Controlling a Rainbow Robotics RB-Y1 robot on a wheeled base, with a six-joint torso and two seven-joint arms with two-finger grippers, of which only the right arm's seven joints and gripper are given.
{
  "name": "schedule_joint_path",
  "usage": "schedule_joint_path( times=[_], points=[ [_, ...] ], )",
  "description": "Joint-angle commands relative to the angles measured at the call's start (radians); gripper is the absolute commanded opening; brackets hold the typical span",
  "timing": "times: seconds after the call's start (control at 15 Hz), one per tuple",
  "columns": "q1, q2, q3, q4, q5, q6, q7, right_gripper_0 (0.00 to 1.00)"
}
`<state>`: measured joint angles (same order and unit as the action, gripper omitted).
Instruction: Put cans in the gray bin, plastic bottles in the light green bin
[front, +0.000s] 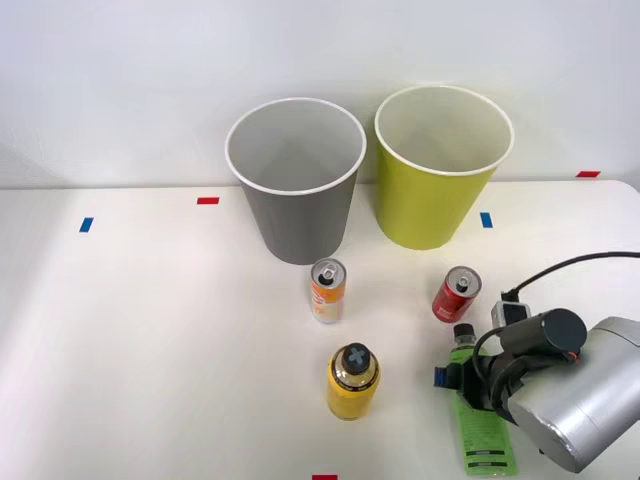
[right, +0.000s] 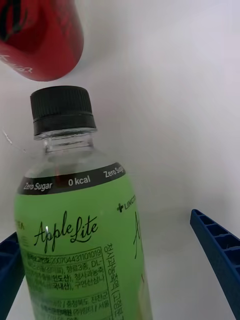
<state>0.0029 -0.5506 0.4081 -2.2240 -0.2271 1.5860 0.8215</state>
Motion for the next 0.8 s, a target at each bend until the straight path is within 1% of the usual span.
schedule_joint_path(
  times=[0.07, 0.27, 0.33, 0.4, 0.47, 0.53, 0.6, 0.8],
  points=[
    [0.0, -0.014, 0.005, 0.001, 0.008, -0.001, 0.015, 1.0],
    [0.0, -0.022, 0.008, 0.001, 0.009, 0.0, 0.028, 1.0],
    [0.0, -0.023, 0.008, 0.001, 0.008, 0.0, 0.033, 0.98],
    [0.0, -0.023, 0.008, 0.001, 0.009, 0.0, 0.036, 0.74],
    [0.0, -0.023, 0.008, 0.001, 0.009, 0.0, 0.039, 0.58],
    [0.003, -0.023, 0.008, 0.001, 0.011, 0.0, 0.039, 0.13],
    [0.005, -0.023, 0.008, 0.001, 0.022, 0.0, 0.041, 0.0],
    [0.006, -0.023, 0.018, 0.001, 0.043, 0.0, 0.047, 0.0]
  ],
)
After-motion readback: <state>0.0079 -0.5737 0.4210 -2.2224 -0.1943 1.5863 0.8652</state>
